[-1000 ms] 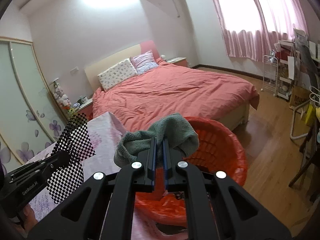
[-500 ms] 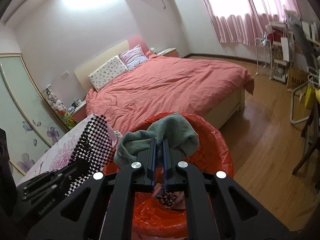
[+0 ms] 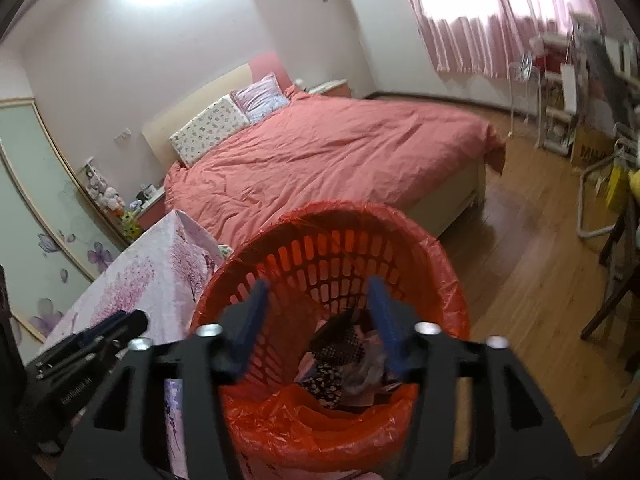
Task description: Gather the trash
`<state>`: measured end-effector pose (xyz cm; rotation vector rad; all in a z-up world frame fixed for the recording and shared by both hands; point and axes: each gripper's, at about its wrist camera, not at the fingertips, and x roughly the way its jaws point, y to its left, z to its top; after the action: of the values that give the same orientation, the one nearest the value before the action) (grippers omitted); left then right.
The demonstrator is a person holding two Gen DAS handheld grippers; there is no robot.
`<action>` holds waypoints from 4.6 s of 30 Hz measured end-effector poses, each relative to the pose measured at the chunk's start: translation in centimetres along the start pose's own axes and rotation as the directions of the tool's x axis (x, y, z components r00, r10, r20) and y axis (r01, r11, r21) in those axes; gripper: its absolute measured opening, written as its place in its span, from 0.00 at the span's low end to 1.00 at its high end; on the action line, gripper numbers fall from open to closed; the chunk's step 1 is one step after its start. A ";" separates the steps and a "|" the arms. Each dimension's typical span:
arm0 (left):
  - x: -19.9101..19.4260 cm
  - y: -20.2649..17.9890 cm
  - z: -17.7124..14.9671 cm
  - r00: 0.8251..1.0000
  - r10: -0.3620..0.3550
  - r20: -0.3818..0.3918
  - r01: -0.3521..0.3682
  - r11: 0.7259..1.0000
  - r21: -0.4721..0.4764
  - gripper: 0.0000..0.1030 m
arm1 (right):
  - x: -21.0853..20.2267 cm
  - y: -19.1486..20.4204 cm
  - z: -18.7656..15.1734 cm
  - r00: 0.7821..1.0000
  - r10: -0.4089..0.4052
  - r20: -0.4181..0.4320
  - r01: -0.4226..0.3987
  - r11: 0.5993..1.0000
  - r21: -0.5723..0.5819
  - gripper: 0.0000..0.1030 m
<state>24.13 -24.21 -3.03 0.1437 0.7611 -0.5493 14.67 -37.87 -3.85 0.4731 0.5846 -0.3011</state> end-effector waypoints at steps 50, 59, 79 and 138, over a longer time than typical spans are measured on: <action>-23.4 9.5 -18.9 0.895 0.419 0.153 -0.369 0.888 -0.274 0.96 | -14.1 11.5 -12.7 0.949 -0.248 0.194 0.284 0.939 -0.193 0.98; -23.7 9.6 -19.0 0.887 0.440 0.139 -0.386 0.874 -0.295 0.96 | -14.7 12.2 -13.0 0.944 -0.245 0.220 0.292 0.932 -0.214 0.98; -25.1 9.9 -19.0 0.883 0.451 0.129 -0.389 0.858 -0.336 0.96 | -15.4 12.4 -13.2 0.960 -0.207 0.188 0.243 0.949 -0.201 0.98; -25.5 9.9 -19.2 0.882 0.454 0.125 -0.391 0.854 -0.343 0.96 | -15.5 12.2 -13.1 0.963 -0.205 0.172 0.237 0.951 -0.196 0.98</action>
<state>2.39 0.98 -0.04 -0.0372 0.5819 -0.0141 1.23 -18.68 -0.12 0.1726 0.5167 -0.4785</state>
